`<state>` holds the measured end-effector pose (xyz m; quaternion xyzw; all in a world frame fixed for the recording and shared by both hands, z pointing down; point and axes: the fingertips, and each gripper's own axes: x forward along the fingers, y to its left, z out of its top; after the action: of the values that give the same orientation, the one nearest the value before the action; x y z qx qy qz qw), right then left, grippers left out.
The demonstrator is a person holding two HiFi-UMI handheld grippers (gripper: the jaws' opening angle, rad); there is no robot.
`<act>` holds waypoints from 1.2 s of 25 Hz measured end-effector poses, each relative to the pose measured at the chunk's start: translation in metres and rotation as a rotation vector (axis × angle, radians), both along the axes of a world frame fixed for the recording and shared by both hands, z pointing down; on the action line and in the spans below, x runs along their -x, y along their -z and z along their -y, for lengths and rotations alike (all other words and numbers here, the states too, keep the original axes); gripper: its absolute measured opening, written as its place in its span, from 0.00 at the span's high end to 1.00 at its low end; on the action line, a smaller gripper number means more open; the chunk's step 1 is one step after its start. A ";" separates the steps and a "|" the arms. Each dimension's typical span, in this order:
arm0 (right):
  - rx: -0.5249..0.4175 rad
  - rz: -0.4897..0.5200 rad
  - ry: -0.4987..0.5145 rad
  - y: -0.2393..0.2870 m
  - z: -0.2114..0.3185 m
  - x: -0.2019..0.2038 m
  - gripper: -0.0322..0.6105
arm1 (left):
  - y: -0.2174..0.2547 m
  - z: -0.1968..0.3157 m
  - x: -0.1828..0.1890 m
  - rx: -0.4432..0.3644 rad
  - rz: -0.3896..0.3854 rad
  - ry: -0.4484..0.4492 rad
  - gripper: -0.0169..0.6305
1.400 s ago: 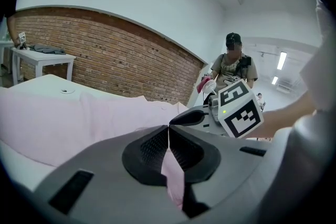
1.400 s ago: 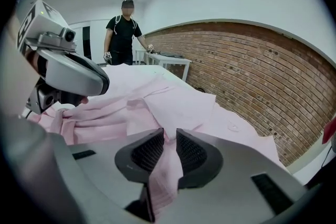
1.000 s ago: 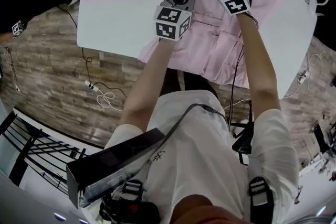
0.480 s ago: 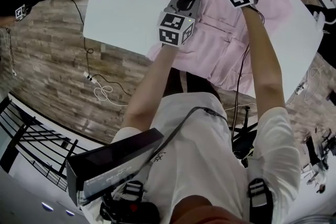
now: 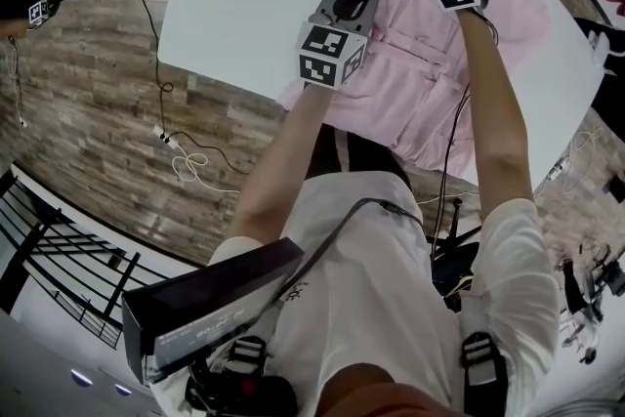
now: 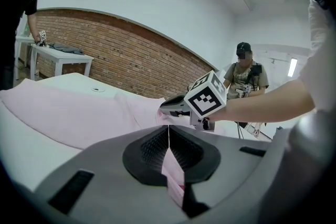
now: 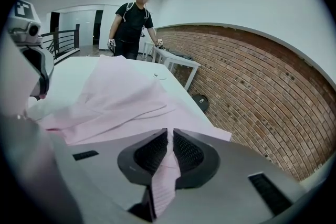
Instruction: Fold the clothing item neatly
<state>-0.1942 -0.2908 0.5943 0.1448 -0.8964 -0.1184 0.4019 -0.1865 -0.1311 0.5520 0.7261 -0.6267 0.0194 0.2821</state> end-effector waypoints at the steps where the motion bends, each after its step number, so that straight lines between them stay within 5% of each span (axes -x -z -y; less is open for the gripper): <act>1: -0.001 -0.001 0.002 0.000 0.000 0.001 0.90 | 0.000 -0.001 0.000 -0.001 0.000 0.000 0.97; 11: 0.040 0.085 -0.054 0.016 -0.003 0.003 0.86 | 0.005 -0.006 -0.001 -0.009 0.002 -0.003 0.97; 30: 0.087 0.027 -0.086 -0.021 -0.018 -0.017 0.86 | 0.005 -0.014 -0.003 0.005 0.022 -0.002 0.97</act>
<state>-0.1773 -0.2731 0.6151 0.1672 -0.8989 -0.0600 0.4006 -0.1832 -0.1170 0.5475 0.7257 -0.6290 0.0292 0.2772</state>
